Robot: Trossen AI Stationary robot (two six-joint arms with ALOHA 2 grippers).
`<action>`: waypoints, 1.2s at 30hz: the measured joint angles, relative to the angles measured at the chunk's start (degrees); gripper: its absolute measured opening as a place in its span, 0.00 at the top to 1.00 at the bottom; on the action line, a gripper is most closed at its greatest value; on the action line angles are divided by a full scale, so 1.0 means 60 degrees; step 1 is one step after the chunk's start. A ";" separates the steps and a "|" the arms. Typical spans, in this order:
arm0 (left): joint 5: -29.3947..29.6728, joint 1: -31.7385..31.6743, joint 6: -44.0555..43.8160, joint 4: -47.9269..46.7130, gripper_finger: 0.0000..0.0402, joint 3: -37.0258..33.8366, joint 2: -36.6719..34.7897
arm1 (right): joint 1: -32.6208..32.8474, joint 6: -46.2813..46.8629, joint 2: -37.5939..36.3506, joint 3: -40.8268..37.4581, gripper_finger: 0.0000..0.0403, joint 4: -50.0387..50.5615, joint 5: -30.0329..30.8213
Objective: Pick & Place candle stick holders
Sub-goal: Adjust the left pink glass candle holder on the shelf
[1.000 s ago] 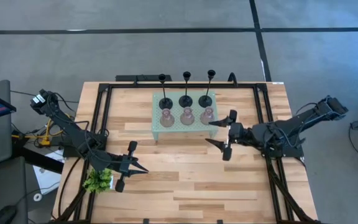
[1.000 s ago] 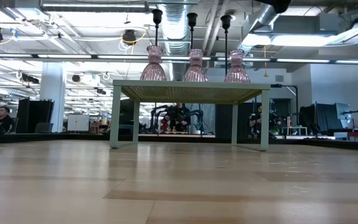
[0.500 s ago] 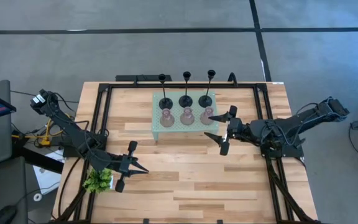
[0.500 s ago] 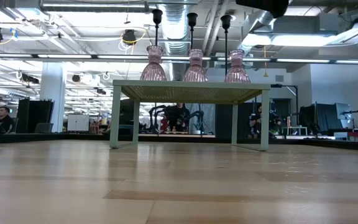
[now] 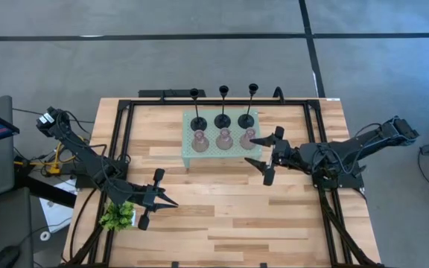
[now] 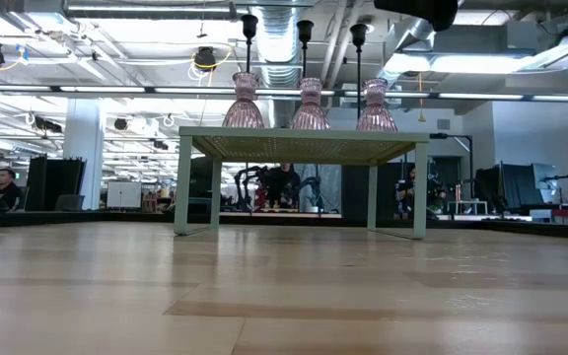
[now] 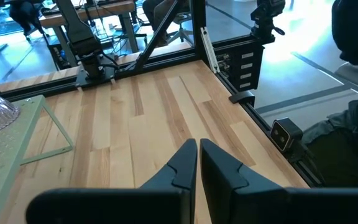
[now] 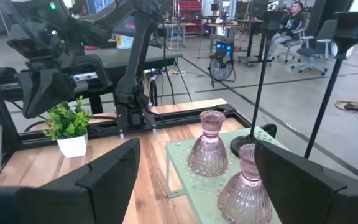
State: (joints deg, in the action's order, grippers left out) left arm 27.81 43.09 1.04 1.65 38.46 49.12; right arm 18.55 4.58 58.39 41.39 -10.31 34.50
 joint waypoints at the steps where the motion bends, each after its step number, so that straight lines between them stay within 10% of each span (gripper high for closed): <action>1: 0.0000 0.0004 0.0000 0.0000 0.95 0.0000 0.0000 | 0.0000 0.0000 0.0000 0.0000 0.24 0.0000 0.0000; 21: -0.0002 0.0004 0.0000 0.0160 0.95 0.0000 0.0002 | -0.0051 -0.0004 0.0000 0.0000 0.29 0.0004 0.0015; 36: -0.0002 0.0004 0.0000 0.0231 0.95 0.0000 0.0002 | -0.0051 -0.0032 0.0004 0.0000 0.97 0.1341 0.0053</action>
State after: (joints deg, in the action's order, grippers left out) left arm 27.80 43.11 1.04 3.04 38.46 49.13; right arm 18.24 4.39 58.41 41.39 -2.26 34.82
